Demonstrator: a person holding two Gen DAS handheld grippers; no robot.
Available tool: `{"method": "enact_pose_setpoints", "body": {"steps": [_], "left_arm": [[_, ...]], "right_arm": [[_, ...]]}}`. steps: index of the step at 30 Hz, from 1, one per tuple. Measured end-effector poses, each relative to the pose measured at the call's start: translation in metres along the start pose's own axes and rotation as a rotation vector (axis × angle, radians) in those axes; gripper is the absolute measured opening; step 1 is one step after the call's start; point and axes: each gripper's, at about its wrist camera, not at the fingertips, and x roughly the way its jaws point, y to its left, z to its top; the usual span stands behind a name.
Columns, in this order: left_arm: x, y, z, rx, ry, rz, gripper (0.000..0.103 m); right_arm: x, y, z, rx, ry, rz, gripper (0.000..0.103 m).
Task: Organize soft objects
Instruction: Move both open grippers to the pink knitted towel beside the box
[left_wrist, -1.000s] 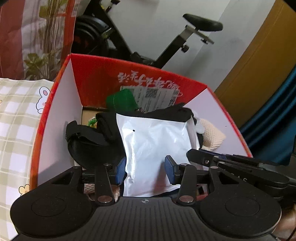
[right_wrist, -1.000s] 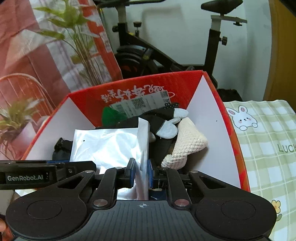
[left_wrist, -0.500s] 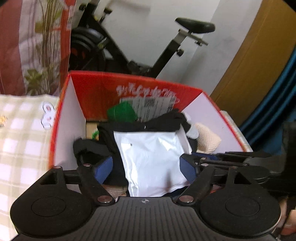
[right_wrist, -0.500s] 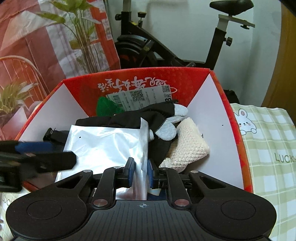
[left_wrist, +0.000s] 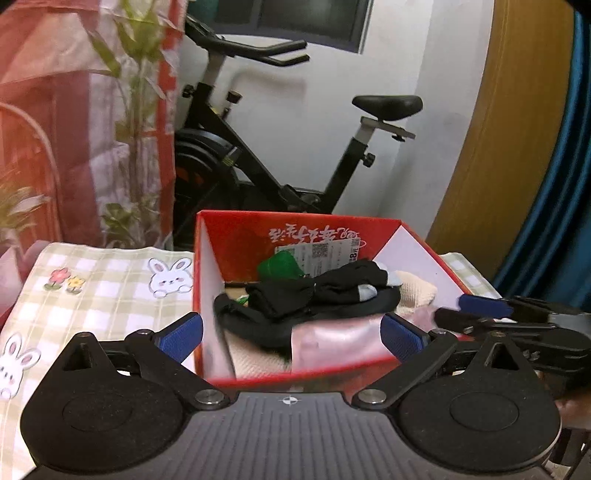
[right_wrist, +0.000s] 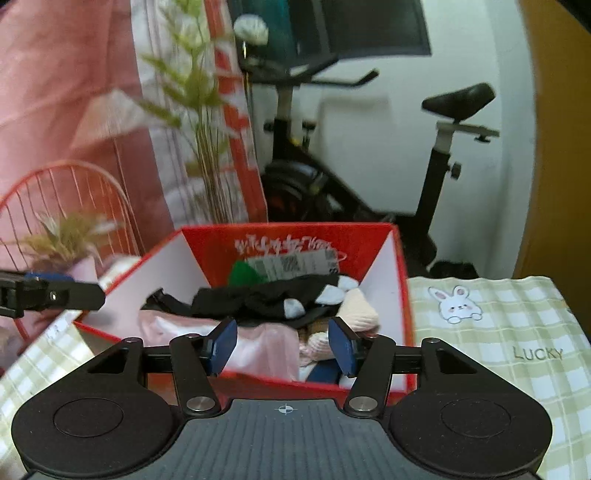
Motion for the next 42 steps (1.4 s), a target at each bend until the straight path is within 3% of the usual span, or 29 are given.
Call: {"method": "enact_pose_setpoints", "body": {"steps": [5,8,18,23,31,34,42], "left_arm": [[-0.016,-0.002,-0.026,0.016,-0.05,0.015,0.103],[-0.019,-0.004,-0.044,0.023,-0.057,0.039,0.103],[0.013,-0.009,-0.09,0.0,0.052,0.095,0.103],[0.03,-0.011,-0.106,0.02,0.105,0.129,0.103],[0.046,0.001,-0.124,-0.043,0.163,0.132,0.103],[0.047,0.008,-0.128,-0.095,0.166,0.124,0.103],[0.041,0.006,-0.136,-0.083,0.141,0.135,0.103]], "right_arm": [[-0.041,-0.011,-0.024,0.01,-0.098,0.017,0.057],[-0.056,-0.015,-0.042,0.005,-0.113,-0.001,0.058],[-0.024,-0.014,-0.102,0.021,0.034,-0.107,0.062],[-0.001,-0.01,-0.123,0.048,0.097,-0.181,0.071],[0.013,-0.015,-0.136,0.085,0.163,-0.236,0.102],[0.014,-0.019,-0.135,0.09,0.165,-0.232,0.103],[0.013,-0.021,-0.134,0.09,0.164,-0.23,0.103]]}}
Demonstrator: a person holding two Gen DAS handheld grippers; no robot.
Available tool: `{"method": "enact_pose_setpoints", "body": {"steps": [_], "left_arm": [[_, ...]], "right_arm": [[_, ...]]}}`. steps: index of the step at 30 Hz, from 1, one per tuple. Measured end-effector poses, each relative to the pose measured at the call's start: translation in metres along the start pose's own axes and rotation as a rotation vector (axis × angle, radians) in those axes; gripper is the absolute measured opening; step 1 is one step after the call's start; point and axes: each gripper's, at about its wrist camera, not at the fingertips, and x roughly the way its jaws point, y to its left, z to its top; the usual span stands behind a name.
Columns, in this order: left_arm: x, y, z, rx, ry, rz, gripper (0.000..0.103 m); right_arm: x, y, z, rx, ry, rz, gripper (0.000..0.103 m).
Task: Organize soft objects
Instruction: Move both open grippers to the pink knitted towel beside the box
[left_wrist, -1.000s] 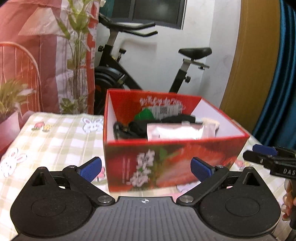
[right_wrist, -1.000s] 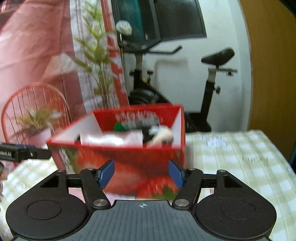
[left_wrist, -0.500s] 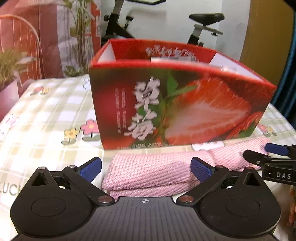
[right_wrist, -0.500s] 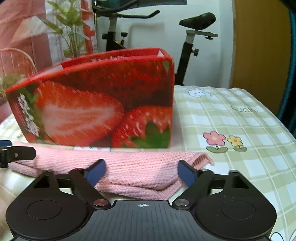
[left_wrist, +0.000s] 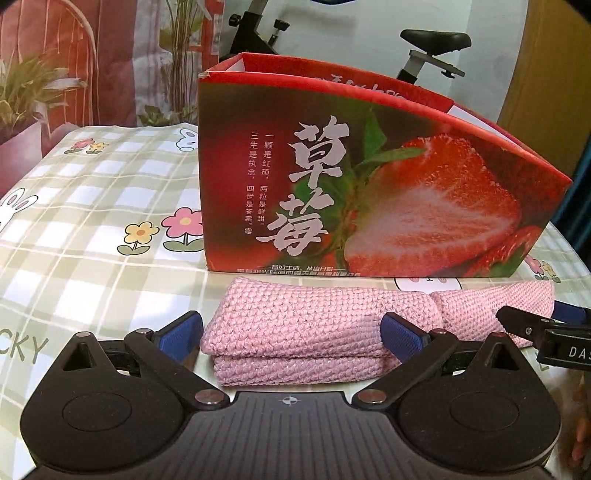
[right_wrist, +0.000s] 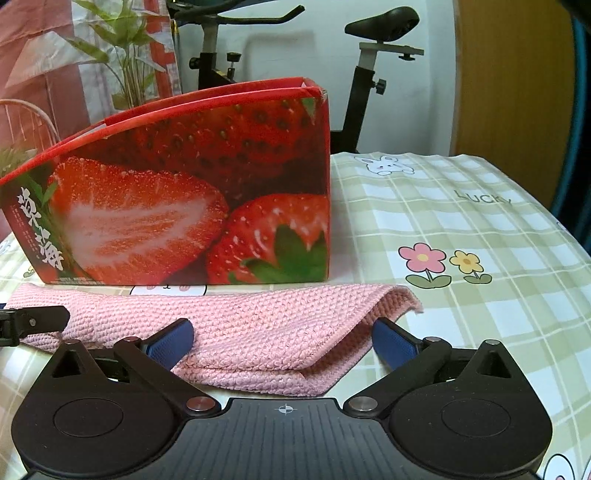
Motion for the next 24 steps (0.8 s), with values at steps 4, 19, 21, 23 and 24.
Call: {"method": "enact_pose_setpoints", "body": {"steps": [4,19,21,23,24], "left_arm": [[-0.0002,-0.0011,0.0008,0.007,-0.013,-0.005,0.103],[-0.0031,-0.0024,-0.005,0.033,-0.054,-0.014,0.103],[-0.0035,-0.0026,-0.0049,0.035,-0.054,-0.014,0.103],[-0.0037,-0.0025,-0.005,0.035,-0.054,-0.015,0.103],[-0.0038,-0.0026,-0.0051,0.035,-0.054,-0.016,0.103]], "right_arm": [[0.0022,0.0023,0.0007,-0.015,0.004,-0.015,0.103],[0.0033,0.0004,0.0011,-0.027,0.008,-0.017,0.103],[0.0032,0.0,0.0013,-0.028,0.008,-0.016,0.103],[0.0036,-0.0003,0.0014,-0.029,0.01,-0.015,0.103],[0.0035,-0.0001,0.0015,-0.03,0.01,-0.016,0.103]]}}
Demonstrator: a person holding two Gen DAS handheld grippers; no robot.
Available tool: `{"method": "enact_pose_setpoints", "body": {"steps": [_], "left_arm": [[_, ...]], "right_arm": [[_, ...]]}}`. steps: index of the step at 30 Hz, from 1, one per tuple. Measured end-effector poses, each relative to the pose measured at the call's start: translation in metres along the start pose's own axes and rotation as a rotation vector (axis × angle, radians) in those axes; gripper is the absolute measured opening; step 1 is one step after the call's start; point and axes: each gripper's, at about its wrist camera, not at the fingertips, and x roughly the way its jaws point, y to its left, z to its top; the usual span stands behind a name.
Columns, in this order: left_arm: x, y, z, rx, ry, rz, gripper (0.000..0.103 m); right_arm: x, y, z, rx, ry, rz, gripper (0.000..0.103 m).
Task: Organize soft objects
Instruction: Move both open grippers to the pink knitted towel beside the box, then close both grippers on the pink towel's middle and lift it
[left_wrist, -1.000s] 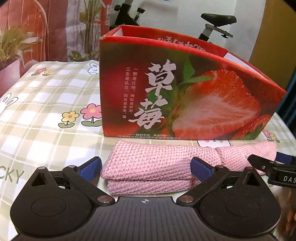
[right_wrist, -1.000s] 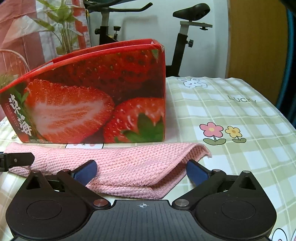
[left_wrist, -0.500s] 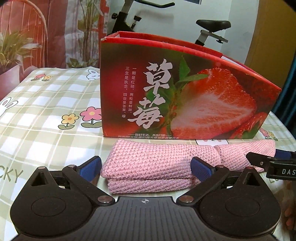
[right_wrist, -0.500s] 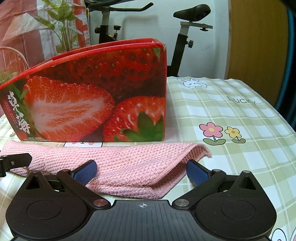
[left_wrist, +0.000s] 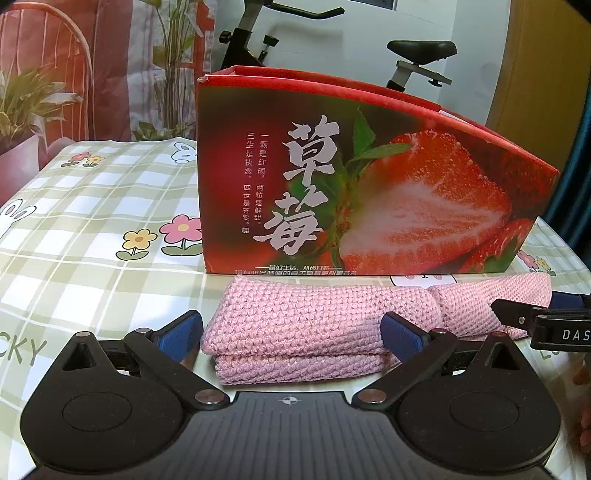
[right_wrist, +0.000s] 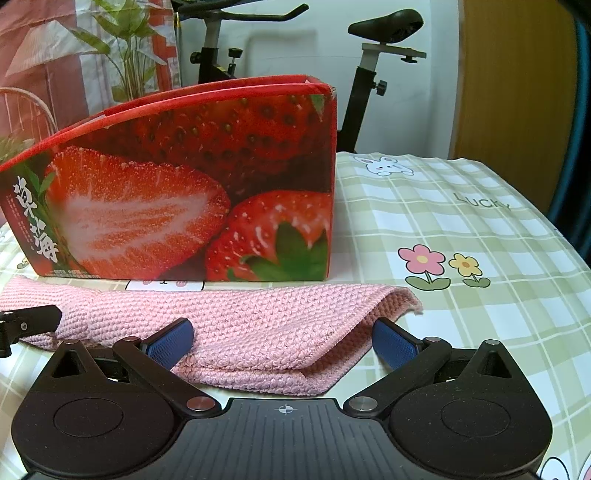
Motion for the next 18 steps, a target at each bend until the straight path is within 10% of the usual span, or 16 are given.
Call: {"method": "enact_pose_setpoints", "body": {"steps": [11,18], "left_arm": [[0.0005,0.0003,-0.0005,0.0,-0.002,-0.002,0.103],[0.0008,0.0001,-0.0008,0.0,-0.003,-0.002,0.103]], "right_arm": [[0.0016,0.0001,0.0012,-0.022,0.006,0.014,0.102],[-0.0032,0.0029,-0.0016,-0.051,-0.019,0.056,0.082]]}}
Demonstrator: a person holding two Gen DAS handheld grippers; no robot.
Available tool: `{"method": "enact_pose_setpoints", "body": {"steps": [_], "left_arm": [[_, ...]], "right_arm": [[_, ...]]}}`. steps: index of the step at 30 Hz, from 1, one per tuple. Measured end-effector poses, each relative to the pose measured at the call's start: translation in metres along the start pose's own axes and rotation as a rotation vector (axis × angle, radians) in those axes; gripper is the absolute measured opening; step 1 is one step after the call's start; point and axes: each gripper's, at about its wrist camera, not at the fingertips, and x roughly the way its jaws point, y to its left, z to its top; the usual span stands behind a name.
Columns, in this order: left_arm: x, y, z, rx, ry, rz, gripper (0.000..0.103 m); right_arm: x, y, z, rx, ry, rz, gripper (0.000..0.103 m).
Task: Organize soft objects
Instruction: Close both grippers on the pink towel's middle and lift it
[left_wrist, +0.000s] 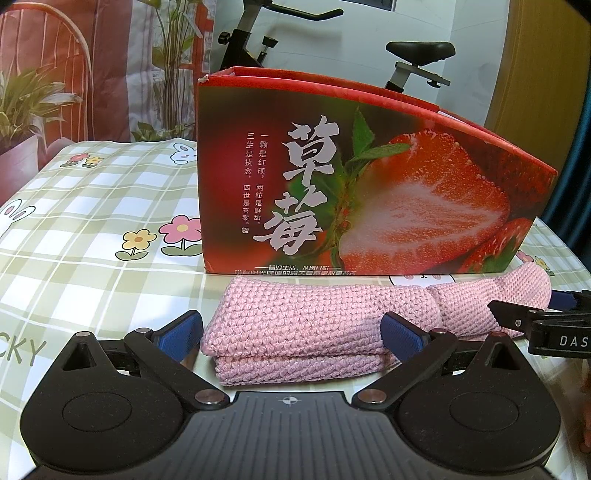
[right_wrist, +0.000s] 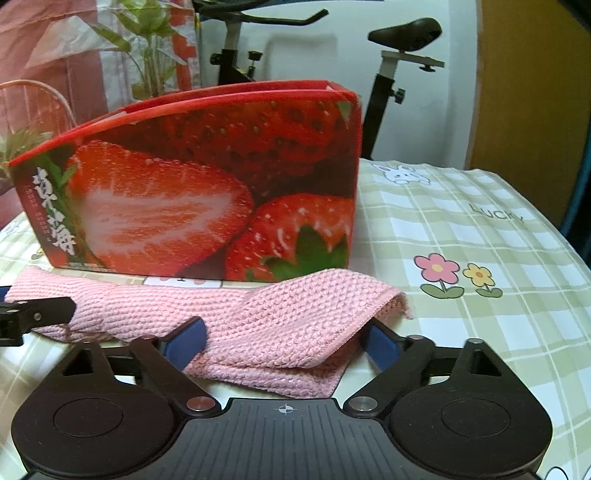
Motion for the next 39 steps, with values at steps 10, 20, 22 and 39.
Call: {"method": "enact_pose_setpoints", "body": {"steps": [10,20,22,39], "left_arm": [[0.0,0.001,0.0,0.0,-0.002,-0.002,0.103],[0.0,0.001,0.0,-0.003,-0.003,-0.01,0.103],[-0.001,0.003,0.0,-0.011,-0.002,-0.021,0.102],[-0.01,-0.018,0.005,0.059,0.056,-0.121,0.037]], "right_arm": [[-0.012,0.017,-0.006,-0.119,-0.053,0.093,0.033],[-0.013,0.027,-0.007,-0.174,-0.064,0.095,0.024],[-0.012,0.025,-0.007,-0.167,-0.061,0.101,0.024],[-0.011,0.024,-0.007,-0.155,-0.058,0.109,0.025]]}}
